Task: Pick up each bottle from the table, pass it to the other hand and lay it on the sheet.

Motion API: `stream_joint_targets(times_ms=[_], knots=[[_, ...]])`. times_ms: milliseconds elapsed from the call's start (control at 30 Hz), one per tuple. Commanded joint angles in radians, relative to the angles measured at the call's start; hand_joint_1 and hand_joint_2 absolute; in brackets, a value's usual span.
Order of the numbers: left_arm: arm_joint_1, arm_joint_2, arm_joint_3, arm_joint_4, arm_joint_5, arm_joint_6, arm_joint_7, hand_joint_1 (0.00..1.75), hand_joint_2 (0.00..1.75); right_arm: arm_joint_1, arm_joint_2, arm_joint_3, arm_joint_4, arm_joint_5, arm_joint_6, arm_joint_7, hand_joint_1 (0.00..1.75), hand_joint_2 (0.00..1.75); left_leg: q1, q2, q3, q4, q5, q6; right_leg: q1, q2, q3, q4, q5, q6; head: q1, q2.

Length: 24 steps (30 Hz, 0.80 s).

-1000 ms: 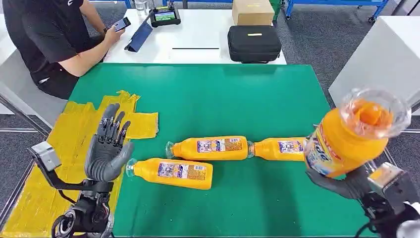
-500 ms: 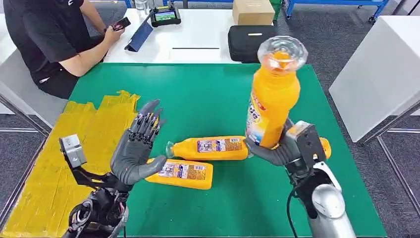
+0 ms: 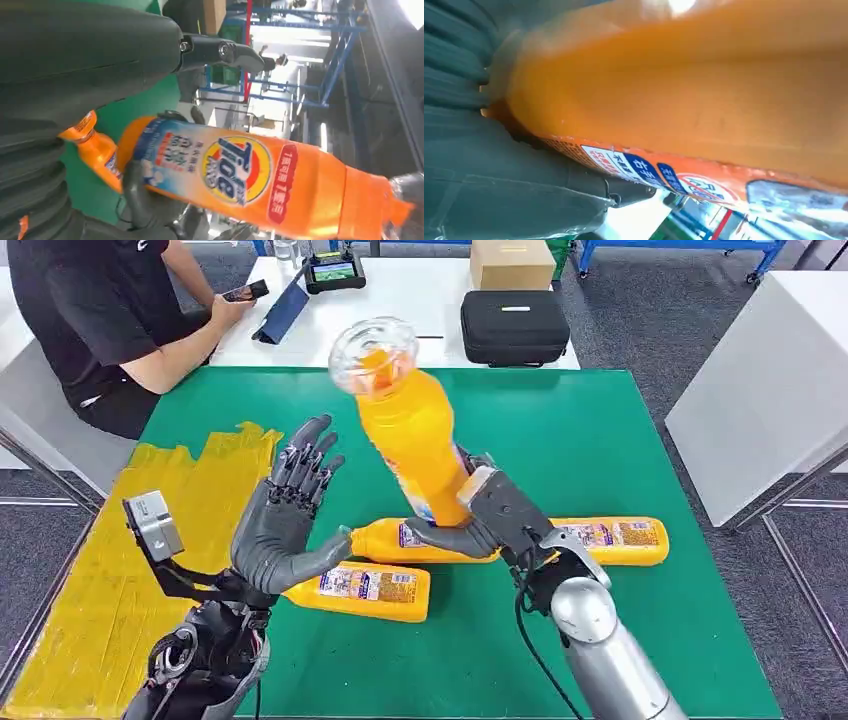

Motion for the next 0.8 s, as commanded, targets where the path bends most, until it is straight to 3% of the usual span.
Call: stream_joint_targets(times_ms=[33,367,567,600,633,667,800], knots=[[-0.091,-0.003,-0.036,0.036,0.023,0.067,0.025,0.0,1.75,-0.169,0.096,0.208,0.198,0.057,0.037,0.026,1.75,1.75,0.0,0.005,0.001,0.001,-0.001,-0.004,0.0,0.003,0.0,0.001,0.0,0.0,0.0,0.0],[-0.105,-0.009,-0.052,0.044,0.048,0.102,0.047,0.0,1.75,-0.162,0.094,0.423,0.219,0.116,0.021,0.038,1.75,1.75,0.001,0.002,0.003,-0.001,0.0,-0.005,0.0,0.0,0.003,0.0,-0.001,0.001,0.0,0.0],[-0.089,-0.009,-0.016,0.051,0.095,0.128,0.041,0.03,1.75,-0.168,0.085,0.617,0.309,0.121,0.065,-0.008,1.75,1.75,0.0,0.002,0.003,-0.002,0.0,-0.004,0.0,0.0,0.002,-0.001,0.0,0.0,0.0,0.0],[-0.086,-0.008,-0.014,0.051,0.102,0.128,0.039,1.01,1.75,-0.17,0.085,0.629,0.319,0.118,0.065,-0.011,1.75,1.75,0.001,0.002,0.002,-0.002,0.0,-0.003,0.0,0.0,0.002,-0.001,0.0,0.0,0.0,0.0],[-0.084,-0.007,-0.012,0.05,0.106,0.126,0.037,1.62,1.75,-0.171,0.085,0.634,0.324,0.113,0.06,-0.015,1.75,1.75,0.0,0.001,0.004,-0.003,0.0,-0.005,0.0,-0.001,0.003,-0.002,0.0,0.0,0.0,0.0],[-0.084,-0.006,-0.012,0.05,0.106,0.126,0.037,1.75,1.75,-0.173,0.083,0.633,0.325,0.113,0.06,-0.015,1.75,1.75,0.001,0.0,0.002,-0.002,0.0,-0.004,0.0,-0.001,0.002,-0.001,0.0,0.0,0.0,0.0],[-0.074,-0.004,-0.005,0.043,0.108,0.125,0.031,1.75,1.75,-0.175,0.071,0.609,0.313,0.109,0.053,-0.013,1.75,1.75,0.001,-0.001,0.0,-0.001,0.001,-0.003,0.0,-0.003,-0.001,-0.001,0.0,0.0,0.0,0.0]])
